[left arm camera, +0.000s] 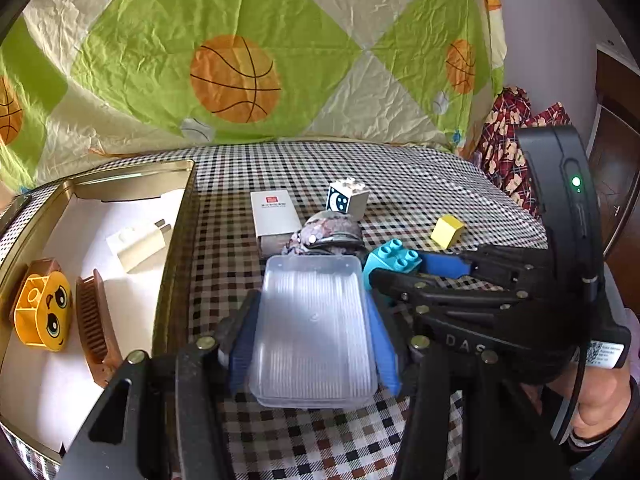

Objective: Organize rigid objects
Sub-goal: 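Close right tool on blue lego block, then carry blue lego block with right tool while left tool carries clear box toward tin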

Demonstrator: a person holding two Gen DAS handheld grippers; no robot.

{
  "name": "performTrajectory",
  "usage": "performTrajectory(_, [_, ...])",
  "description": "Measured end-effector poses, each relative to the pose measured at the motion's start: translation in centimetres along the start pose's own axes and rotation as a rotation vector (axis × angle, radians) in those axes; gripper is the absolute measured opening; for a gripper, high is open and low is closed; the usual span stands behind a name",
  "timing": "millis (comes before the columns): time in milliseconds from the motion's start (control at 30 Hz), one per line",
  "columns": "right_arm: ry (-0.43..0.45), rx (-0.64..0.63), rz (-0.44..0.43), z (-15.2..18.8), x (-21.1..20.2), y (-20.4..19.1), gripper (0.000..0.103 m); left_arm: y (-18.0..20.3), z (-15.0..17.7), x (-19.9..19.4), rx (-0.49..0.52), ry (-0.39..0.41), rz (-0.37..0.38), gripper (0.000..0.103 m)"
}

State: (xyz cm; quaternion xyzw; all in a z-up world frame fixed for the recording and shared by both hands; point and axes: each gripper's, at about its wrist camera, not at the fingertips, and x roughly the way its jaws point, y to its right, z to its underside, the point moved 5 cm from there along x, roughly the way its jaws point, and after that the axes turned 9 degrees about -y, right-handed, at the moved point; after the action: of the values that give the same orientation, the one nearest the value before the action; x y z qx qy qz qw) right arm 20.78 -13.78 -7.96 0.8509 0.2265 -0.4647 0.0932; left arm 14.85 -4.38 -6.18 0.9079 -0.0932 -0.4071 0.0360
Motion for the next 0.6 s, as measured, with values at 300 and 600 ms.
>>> performTrajectory(300, [0.067,0.013,0.035,-0.2,-1.3,0.3,0.034,0.2,-1.2,0.6,0.009,0.015,-0.014,0.051])
performTrajectory(600, [0.124,0.040,0.052,-0.2,-2.5,0.8,0.034,0.4,-1.3,-0.6,0.016,0.093,-0.047,0.051])
